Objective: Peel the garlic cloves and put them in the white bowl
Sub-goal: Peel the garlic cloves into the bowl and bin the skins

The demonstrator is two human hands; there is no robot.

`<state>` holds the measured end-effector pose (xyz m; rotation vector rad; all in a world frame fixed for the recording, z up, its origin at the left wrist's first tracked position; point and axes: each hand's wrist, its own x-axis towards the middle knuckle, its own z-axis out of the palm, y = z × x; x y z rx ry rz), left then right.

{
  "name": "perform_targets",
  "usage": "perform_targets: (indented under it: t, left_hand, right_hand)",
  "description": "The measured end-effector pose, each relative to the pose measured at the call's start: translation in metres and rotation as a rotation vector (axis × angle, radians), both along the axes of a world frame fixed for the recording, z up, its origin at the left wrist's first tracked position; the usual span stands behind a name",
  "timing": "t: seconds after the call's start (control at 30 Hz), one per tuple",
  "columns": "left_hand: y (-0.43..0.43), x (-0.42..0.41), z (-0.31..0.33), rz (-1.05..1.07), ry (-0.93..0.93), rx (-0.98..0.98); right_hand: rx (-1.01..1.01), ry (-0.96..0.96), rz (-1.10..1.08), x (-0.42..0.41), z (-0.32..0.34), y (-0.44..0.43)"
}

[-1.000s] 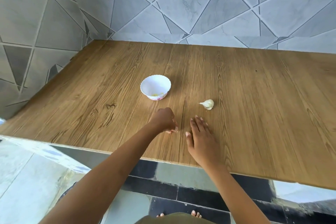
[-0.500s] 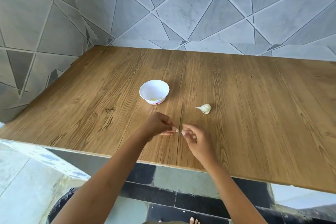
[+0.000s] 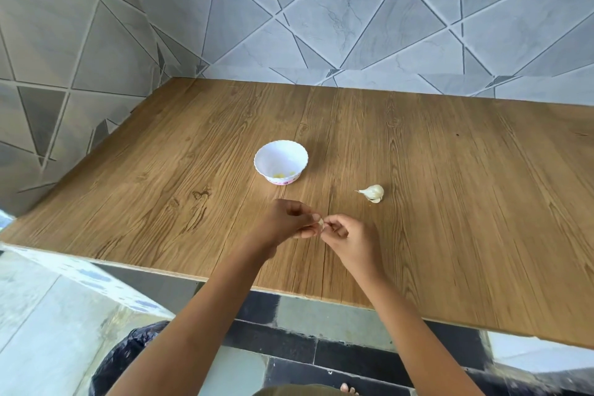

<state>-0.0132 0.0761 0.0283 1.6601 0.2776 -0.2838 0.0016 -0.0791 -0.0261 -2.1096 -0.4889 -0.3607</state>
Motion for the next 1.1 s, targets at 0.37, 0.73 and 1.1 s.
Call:
perform_targets:
  t: [0.37,0.73,1.1]
  left_hand:
    - [0.007,0.002,-0.004,-0.059,-0.069,0.064]
    - [0.009,0.003,-0.013,-0.069,-0.02,0.013]
    - [0.007,0.0,-0.014,-0.066,0.045,-0.192]
  right_hand:
    - [-0.082,0.063,0.122,0.008,0.004,-0.003]
    - [-0.204,0.11,0.13,0.007,0.01,-0.001]
    - [0.107,0.41,0.172,0.006,0.014,-0.007]
